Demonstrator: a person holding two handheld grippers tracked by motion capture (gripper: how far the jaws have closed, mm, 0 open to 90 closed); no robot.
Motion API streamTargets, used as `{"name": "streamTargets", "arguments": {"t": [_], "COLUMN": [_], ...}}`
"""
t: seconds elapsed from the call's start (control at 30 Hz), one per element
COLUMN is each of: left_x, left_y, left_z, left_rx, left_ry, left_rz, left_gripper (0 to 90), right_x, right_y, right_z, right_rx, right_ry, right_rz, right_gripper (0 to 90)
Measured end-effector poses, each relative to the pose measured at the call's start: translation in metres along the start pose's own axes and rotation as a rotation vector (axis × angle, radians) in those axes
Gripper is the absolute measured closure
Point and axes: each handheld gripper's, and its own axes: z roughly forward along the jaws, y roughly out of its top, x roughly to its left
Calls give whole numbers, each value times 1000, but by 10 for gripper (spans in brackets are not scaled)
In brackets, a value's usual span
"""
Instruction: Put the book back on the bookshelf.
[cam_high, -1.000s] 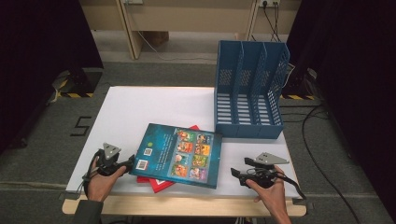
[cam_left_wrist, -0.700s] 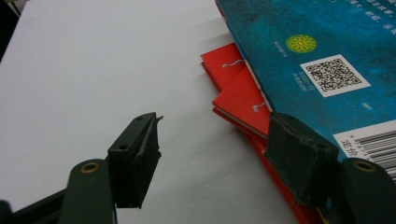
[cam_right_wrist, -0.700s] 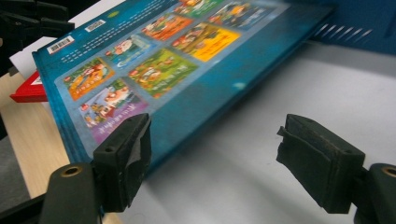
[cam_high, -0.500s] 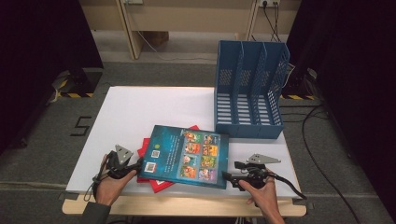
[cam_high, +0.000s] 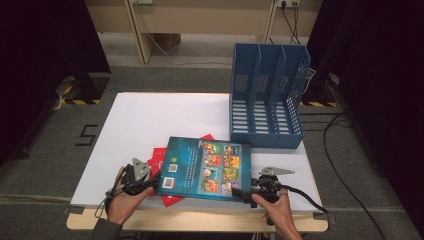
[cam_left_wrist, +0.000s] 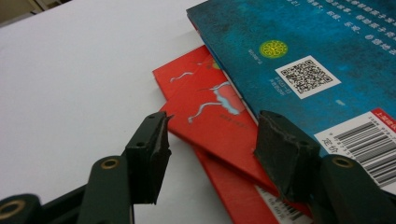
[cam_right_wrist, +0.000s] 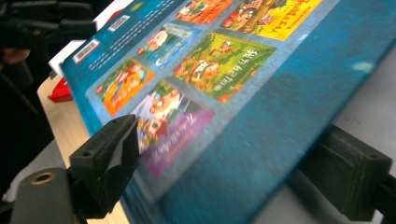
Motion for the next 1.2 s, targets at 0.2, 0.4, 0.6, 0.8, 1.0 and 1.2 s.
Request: {"name": "streamTargets", "arguments": {"t": [0.2, 0.4, 0.6, 0.8, 1.0, 1.2], "left_x": [-5, -15, -20, -21, -29, -33], "left_y": [0, 2, 4, 3, 4, 6], "left_z": [0, 2, 2, 2, 2, 1], "left_rx": [-1, -22, -21, -20, -21, -17], "left_ry": [0, -10, 8, 11, 42, 52], "left_rz": [2, 2, 12, 9, 30, 52], "left_gripper": [477, 464, 484, 478, 534, 550], "right_x": [3, 4, 10, 19, 30, 43], "right_y": [2, 16, 20, 28, 47, 67], "right_z": [-11, -36, -42, -45, -49, -53], "right_rx": [-62, -228, -226, -218, -243, -244], "right_ry": [-6, 73, 52, 77, 81, 60], "right_rz": [21, 62, 51, 32, 45, 25], "right_gripper": [253, 466, 465, 513, 523, 465]}}
